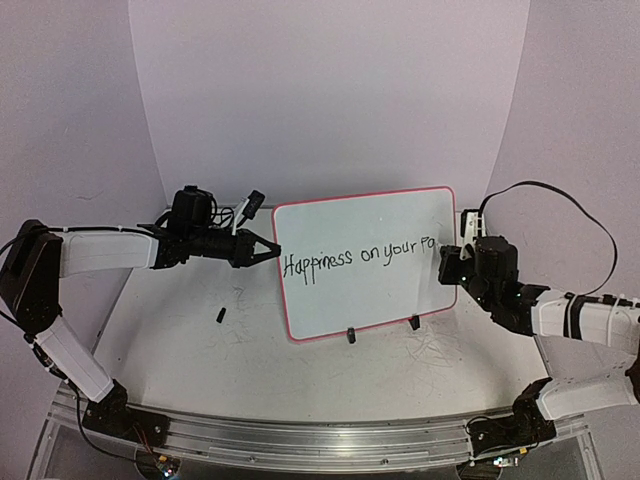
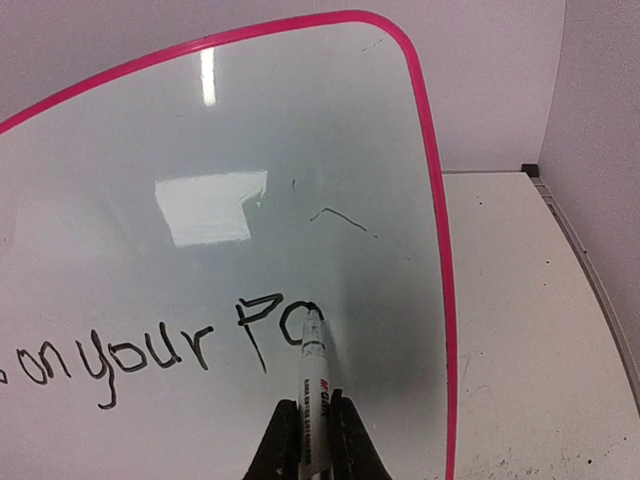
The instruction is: Write a sentence on the whiteboard
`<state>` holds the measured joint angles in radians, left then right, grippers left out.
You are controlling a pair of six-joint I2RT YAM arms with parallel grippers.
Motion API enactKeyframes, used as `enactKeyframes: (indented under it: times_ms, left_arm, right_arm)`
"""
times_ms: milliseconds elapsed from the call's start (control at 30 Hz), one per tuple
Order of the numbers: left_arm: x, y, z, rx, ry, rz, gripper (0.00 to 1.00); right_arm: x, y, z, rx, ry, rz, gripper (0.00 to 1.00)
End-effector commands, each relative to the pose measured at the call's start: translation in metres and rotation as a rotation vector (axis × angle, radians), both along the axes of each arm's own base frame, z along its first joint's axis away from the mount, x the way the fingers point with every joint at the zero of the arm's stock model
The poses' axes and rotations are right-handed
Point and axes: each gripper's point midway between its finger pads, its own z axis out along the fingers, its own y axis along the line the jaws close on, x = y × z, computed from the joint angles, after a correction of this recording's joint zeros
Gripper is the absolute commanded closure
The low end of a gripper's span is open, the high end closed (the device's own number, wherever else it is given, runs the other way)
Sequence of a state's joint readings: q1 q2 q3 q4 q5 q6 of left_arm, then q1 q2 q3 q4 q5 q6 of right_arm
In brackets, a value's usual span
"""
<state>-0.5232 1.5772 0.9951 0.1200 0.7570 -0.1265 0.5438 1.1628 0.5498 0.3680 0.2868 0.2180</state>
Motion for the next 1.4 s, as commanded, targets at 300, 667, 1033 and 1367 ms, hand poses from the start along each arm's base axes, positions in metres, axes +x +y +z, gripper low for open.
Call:
enactKeyframes:
  times_ms: [300,667,1033,1367]
  left_arm:
    - [-0.012,-0.008,0.027,-0.023,-0.081,-0.068,1.0]
    - [-0.012,-0.009,0.026,-0.023,-0.077,-0.069,1.0]
    - [-0.012,-0.008,0.027,-0.023,-0.082,-0.067,1.0]
    - [-0.012,-0.008,0.028,-0.022,-0.086,-0.064,1.0]
  right_arm:
    - [0.003,0.001,0.012,0.022,-0.018,0.002,1.0]
    - [-0.009,-0.007,-0.007,0.015,0.034,-0.015,1.0]
    - [-0.008,-0.019,0.034,0.022,-0.069,-0.049,1.0]
    - [0.016,-0.009,0.058,0.037,-0.114,-0.008,1.0]
